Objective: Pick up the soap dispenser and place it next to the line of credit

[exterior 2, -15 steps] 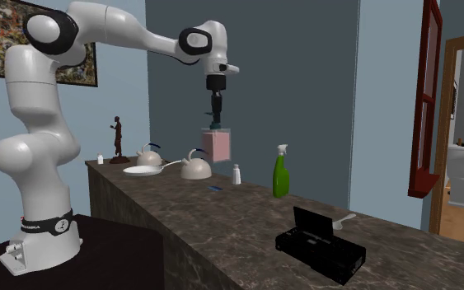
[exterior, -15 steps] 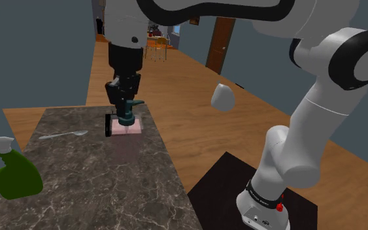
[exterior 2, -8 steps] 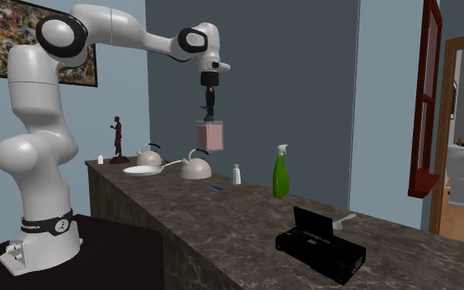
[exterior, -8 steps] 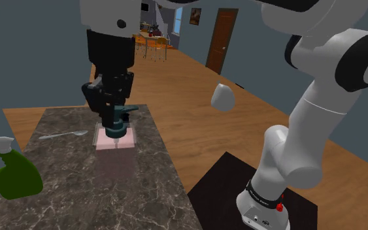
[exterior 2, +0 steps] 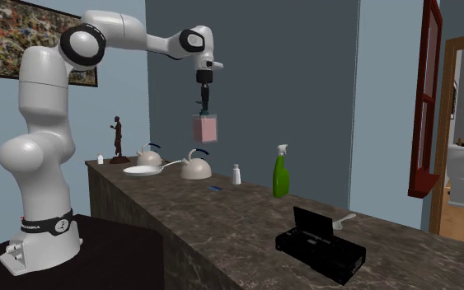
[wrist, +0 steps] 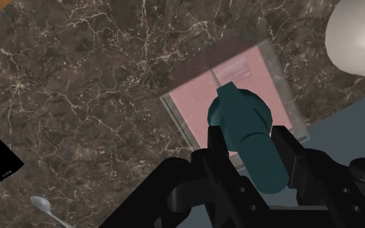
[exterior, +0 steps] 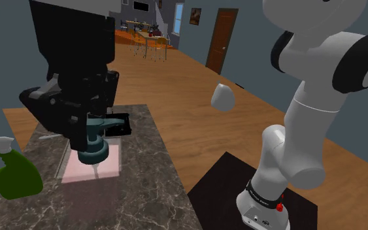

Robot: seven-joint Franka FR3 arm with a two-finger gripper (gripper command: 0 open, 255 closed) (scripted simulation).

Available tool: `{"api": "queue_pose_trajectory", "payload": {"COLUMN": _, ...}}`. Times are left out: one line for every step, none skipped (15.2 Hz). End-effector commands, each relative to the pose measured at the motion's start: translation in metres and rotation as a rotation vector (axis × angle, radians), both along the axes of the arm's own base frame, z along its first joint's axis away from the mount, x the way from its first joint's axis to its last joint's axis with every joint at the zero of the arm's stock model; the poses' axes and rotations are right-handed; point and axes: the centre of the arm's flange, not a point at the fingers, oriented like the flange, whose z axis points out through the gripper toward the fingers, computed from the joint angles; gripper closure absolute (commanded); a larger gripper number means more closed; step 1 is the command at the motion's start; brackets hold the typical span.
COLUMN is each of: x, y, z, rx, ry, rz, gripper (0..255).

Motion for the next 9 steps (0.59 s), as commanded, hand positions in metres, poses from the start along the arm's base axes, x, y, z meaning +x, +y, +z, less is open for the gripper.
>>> {"api": "queue_pose_trajectory", "payload": {"x": -0.009, "y": 0.008, "z": -0.001, "rx": 0.000, "ry": 0.000, "rz": -0.002, "gripper": 255}}
{"api": "queue_pose_trajectory", "payload": {"x": -0.009, "y": 0.008, "z": -0.006, "rx": 0.000, "ry": 0.000, "rz": -0.002, "gripper": 255}}
{"api": "queue_pose_trajectory", "payload": {"x": -0.009, "y": 0.008, "z": -0.011, "rx": 0.000, "ry": 0.000, "rz": -0.002, "gripper": 255}}
{"api": "queue_pose_trajectory", "payload": {"x": -0.009, "y": 0.008, "z": -0.016, "rx": 0.000, "ry": 0.000, "rz": -0.002, "gripper": 255}}
{"api": "queue_pose_trajectory", "payload": {"x": -0.009, "y": 0.008, "z": -0.022, "rx": 0.000, "ry": 0.000, "rz": -0.002, "gripper": 255}}
{"api": "queue_pose_trajectory", "payload": {"x": -0.009, "y": 0.008, "z": -0.027, "rx": 0.000, "ry": 0.000, "rz": -0.002, "gripper": 255}}
{"api": "queue_pose_trajectory", "payload": {"x": -0.009, "y": 0.008, "z": -0.032, "rx": 0.000, "ry": 0.000, "rz": -0.002, "gripper": 255}}
{"api": "queue_pose_trajectory", "payload": {"x": -0.009, "y": 0.008, "z": -0.038, "rx": 0.000, "ry": 0.000, "rz": -0.002, "gripper": 255}}
{"api": "queue_pose_trajectory", "payload": {"x": -0.009, "y": 0.008, "z": -0.043, "rx": 0.000, "ry": 0.000, "rz": -0.002, "gripper": 255}}
